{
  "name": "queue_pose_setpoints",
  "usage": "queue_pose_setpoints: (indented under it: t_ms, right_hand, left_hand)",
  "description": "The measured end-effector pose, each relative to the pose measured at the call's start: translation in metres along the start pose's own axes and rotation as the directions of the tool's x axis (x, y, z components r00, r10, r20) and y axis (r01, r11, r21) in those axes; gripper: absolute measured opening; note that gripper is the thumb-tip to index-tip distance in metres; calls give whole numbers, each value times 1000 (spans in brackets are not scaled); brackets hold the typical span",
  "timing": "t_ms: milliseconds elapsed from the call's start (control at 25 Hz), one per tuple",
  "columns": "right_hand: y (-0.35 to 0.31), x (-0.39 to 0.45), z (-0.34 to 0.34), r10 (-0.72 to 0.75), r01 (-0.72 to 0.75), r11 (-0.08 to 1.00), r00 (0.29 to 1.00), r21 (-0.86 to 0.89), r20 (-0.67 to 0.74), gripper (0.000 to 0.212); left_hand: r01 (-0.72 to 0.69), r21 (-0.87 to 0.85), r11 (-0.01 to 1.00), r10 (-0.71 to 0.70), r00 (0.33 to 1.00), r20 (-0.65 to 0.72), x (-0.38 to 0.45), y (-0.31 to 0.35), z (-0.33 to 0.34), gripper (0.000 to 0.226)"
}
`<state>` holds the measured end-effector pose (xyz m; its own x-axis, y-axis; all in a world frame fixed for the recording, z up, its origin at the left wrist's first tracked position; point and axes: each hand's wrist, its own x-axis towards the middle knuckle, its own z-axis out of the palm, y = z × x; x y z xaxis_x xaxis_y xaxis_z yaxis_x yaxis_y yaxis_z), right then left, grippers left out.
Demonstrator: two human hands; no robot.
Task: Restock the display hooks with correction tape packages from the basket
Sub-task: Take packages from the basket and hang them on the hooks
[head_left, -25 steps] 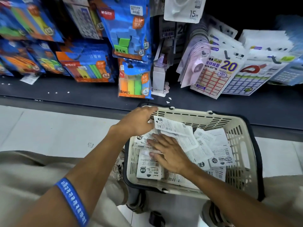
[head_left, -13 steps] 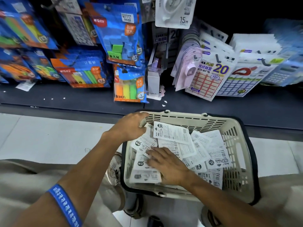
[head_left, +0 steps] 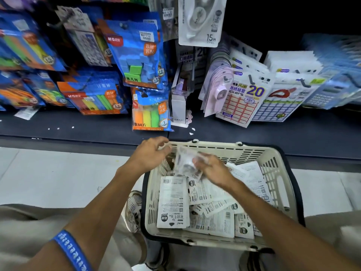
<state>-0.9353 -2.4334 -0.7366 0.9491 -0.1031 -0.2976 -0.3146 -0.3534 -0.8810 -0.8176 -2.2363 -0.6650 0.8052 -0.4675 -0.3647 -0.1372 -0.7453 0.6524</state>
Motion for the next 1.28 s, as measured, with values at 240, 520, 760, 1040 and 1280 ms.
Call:
queue_pose_setpoints:
  t_ms: [240,520,760,1040,1280]
  right_hand:
    - [-37,1,-86,190,-144,668,982,731,20,30]
    - [-51,0,-88,191,-72,501,981,863,-30,35]
    - [-59,-4,-103,220,-10,428,971,904,-93,28]
    - [-85,6,-33,348,86,464,898,882,-270,13]
    - [-91,9,-17,175,246,697,852,673,-493,49]
  left_hand:
    - [-12,-471,882,114,975,189,-10,18,-3,63]
    - [88,-508,857,137,911,389,-16,30,3,54]
    - [73,-610,789,52,981,185,-14,32,-1,49]
    - [82,-682,726,38,987,159,-13,42,12,68]
    - [-35,-753,657,152,985,86,-10,42,3,61]
